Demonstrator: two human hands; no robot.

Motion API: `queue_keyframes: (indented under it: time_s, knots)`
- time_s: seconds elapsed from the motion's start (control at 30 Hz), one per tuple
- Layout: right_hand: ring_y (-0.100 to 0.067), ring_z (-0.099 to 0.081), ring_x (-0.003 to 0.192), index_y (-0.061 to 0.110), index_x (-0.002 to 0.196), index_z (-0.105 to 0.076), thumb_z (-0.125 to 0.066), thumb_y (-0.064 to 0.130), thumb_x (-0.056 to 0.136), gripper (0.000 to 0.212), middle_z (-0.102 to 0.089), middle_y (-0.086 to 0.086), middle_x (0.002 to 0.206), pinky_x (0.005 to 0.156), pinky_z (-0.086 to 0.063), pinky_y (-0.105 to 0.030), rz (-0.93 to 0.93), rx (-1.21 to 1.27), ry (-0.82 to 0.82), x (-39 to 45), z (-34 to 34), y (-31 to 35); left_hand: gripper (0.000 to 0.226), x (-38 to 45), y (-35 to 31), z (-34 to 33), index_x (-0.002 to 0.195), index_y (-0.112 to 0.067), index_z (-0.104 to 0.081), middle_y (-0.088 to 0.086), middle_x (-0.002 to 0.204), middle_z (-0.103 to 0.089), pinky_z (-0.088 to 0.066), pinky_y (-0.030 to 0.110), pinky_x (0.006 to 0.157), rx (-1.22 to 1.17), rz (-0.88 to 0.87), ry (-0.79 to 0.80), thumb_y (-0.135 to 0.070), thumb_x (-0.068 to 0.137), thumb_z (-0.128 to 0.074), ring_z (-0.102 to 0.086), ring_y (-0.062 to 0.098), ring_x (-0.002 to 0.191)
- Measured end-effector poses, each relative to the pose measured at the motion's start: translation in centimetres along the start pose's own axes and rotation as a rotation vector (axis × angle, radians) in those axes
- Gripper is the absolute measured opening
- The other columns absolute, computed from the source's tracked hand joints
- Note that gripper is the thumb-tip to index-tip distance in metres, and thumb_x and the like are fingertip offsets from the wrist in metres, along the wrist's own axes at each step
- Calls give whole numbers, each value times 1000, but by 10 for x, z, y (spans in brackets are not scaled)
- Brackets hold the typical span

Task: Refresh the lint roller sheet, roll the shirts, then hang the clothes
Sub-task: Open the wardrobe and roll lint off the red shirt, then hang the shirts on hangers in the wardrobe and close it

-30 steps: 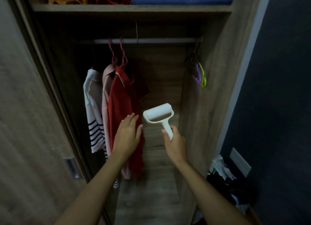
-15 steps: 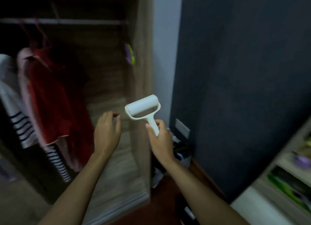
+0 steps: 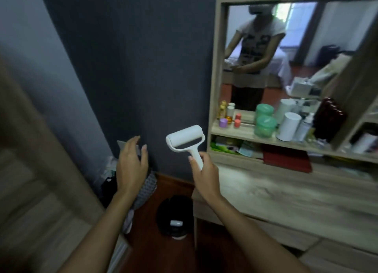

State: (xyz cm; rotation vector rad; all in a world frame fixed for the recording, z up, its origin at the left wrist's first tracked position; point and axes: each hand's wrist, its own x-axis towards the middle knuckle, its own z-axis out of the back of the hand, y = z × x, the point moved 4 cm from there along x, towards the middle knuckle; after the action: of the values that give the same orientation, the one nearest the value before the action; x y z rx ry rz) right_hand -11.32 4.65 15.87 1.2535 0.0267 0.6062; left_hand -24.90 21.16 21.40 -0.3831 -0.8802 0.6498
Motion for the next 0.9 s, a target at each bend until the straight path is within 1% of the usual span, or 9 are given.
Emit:
queue_keyframes:
  time_s: [0.23, 0.33, 0.43, 0.6, 0.67, 0.73, 0.83, 0.87, 0.9]
  knots:
    - [-7, -58, 69, 25, 100, -53, -52, 44, 94, 20, -63, 7, 77, 55, -43, -24, -115, -104, -102, 8, 68, -71, 40, -11, -40, -83, 132, -6, -50, 10, 133, -54, -44, 39, 99, -63, -36, 128, -27, 98, -45, -50, 26, 121]
    - [-6, -58, 72, 26, 97, -53, -51, 44, 94, 19, -61, 10, 79, 59, -44, -26, -171, -141, -136, 18, 85, -105, 40, -13, -51, -120, 131, -5, -50, 11, 133, -54, -44, 39, 97, -41, 2, 150, -26, 98, -46, -50, 27, 121]
    - [-9, -55, 78, 21, 97, -57, -51, 41, 95, 21, -58, 7, 89, 66, -40, -27, -190, -211, -156, 32, 98, -142, 38, -18, -59, -166, 129, -4, -52, 13, 130, -55, -43, 39, 96, -12, 19, 210, -23, 97, -49, -51, 29, 118]
    - [-12, -50, 79, 14, 98, -60, -51, 38, 96, 26, -51, 2, 92, 67, -36, -27, -247, -345, -134, 53, 108, -201, 39, -37, -66, -246, 130, -3, -52, 13, 133, -54, -40, 39, 101, 58, 79, 362, -23, 97, -49, -49, 30, 123]
    - [-15, -52, 83, 14, 98, -60, -50, 38, 96, 26, -51, 2, 91, 68, -38, -28, -277, -399, -106, 60, 108, -228, 37, -45, -67, -275, 124, -3, -56, 15, 126, -58, -45, 40, 98, 102, 60, 417, -26, 97, -44, -54, 31, 116]
    - [-19, -52, 87, 14, 98, -60, -50, 37, 95, 25, -53, -1, 92, 69, -39, -29, -314, -445, -52, 64, 107, -248, 38, -52, -63, -300, 114, -1, -62, 17, 113, -65, -52, 40, 90, 142, 35, 469, -26, 93, -43, -63, 34, 103]
    - [-27, -56, 79, 13, 96, -63, -65, 16, 86, 11, -58, -8, 85, 62, -49, -38, -303, -509, 66, 65, 102, -277, 42, -59, -55, -329, 104, 2, -67, 18, 100, -69, -56, 40, 79, 197, 10, 500, -27, 89, -40, -68, 33, 90]
    - [-27, -56, 76, 14, 96, -63, -65, 16, 86, 10, -57, -7, 83, 61, -49, -37, -295, -551, 83, 66, 102, -287, 42, -61, -53, -337, 103, 3, -67, 19, 98, -70, -57, 41, 77, 224, 3, 520, -27, 88, -41, -68, 33, 89]
    - [-25, -56, 79, 16, 96, -62, -59, 26, 91, 12, -55, -4, 85, 66, -48, -37, -346, -560, 71, 68, 103, -293, 39, -63, -50, -346, 102, 4, -67, 20, 98, -70, -56, 42, 77, 248, -13, 537, -25, 88, -46, -68, 34, 89]
